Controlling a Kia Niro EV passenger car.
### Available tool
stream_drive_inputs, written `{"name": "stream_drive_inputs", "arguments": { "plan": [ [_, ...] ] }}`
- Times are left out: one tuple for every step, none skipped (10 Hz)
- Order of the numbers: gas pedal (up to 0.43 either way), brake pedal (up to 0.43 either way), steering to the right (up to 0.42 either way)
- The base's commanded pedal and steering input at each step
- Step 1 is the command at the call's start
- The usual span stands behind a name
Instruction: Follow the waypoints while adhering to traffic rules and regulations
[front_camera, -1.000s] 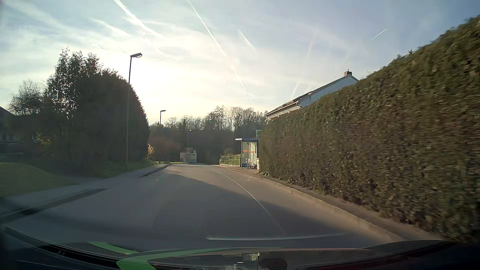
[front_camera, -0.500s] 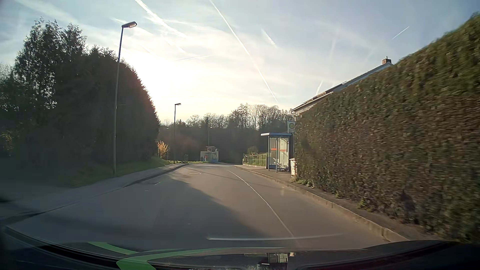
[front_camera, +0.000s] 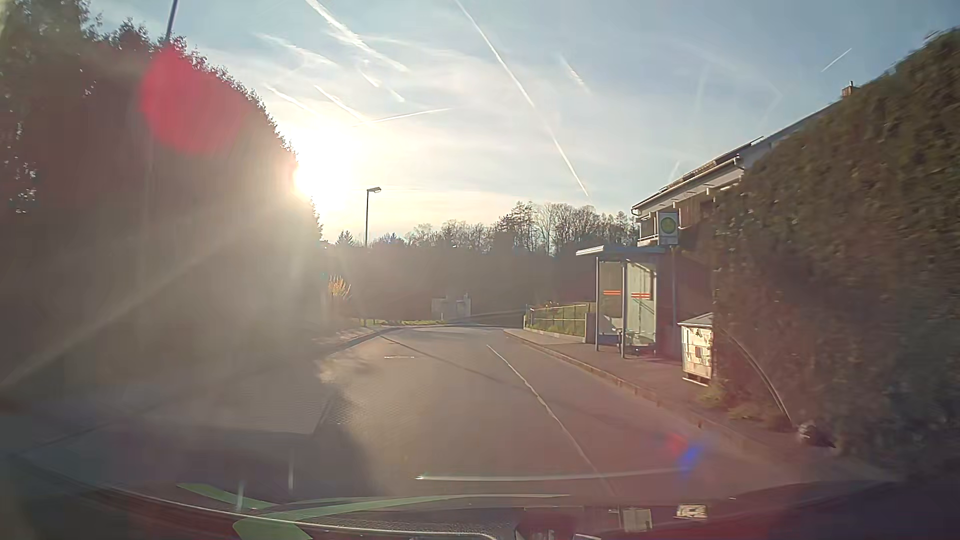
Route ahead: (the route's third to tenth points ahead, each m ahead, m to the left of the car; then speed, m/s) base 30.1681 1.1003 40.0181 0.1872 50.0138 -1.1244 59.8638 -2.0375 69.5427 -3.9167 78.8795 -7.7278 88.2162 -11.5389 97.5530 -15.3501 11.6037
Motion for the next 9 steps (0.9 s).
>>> {"name": "stream_drive_inputs", "arguments": {
  "plan": [
    [0.079,0.000,-0.034],
    [0.059,0.000,-0.032],
    [0.059,0.000,-0.030],
    [0.047,0.000,-0.029],
    [0.008,0.000,-0.025],
    [0.000,0.000,-0.018],
    [0.000,0.000,-0.012],
    [0.000,0.000,-0.009],
    [0.000,0.000,-0.009]
  ]
}}
